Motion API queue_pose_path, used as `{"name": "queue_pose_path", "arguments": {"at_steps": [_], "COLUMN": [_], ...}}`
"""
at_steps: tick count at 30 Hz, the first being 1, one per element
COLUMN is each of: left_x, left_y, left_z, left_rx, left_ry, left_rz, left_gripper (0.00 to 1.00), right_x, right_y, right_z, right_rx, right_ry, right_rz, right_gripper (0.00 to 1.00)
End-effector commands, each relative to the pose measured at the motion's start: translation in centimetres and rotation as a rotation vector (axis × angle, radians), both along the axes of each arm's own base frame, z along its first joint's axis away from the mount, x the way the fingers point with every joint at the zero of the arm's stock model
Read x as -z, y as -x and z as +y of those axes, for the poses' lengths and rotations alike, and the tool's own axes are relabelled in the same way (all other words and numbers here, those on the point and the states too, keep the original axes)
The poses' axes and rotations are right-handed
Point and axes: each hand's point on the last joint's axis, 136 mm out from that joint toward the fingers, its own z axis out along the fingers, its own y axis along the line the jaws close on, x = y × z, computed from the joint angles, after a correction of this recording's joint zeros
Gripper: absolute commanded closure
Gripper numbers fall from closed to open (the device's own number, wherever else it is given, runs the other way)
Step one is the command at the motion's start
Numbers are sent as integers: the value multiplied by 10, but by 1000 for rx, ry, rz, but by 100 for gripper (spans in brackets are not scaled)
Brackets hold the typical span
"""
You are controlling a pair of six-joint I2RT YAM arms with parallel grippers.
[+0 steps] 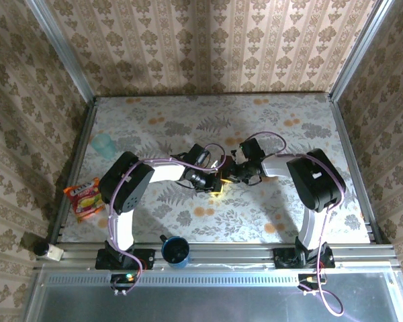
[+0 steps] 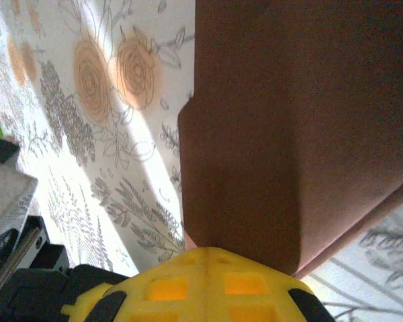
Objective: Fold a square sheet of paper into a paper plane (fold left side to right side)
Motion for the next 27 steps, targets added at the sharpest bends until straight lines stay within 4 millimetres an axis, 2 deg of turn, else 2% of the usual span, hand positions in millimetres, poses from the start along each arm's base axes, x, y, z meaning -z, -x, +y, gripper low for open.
{"name": "queue_pose_path", "arguments": {"at_steps": [1,16,27], "left_x": [52,56,55], "left_y": [27,29,30], "left_z": [36,37,36], "left_rx": [1,-4,-5], "left_ry": [-200,-203,-199], "left_rz": [86,96,96], "left_gripper": [100,100,100], "right_x": [9,11,9], "right_y": [-22,-61,-87], "right_z": [-21,-59,-77], "right_rx": [52,154,215], "right_ry": [59,65,43], "right_rz": [-30,-23,-27], "right_gripper": [100,100,100]}}
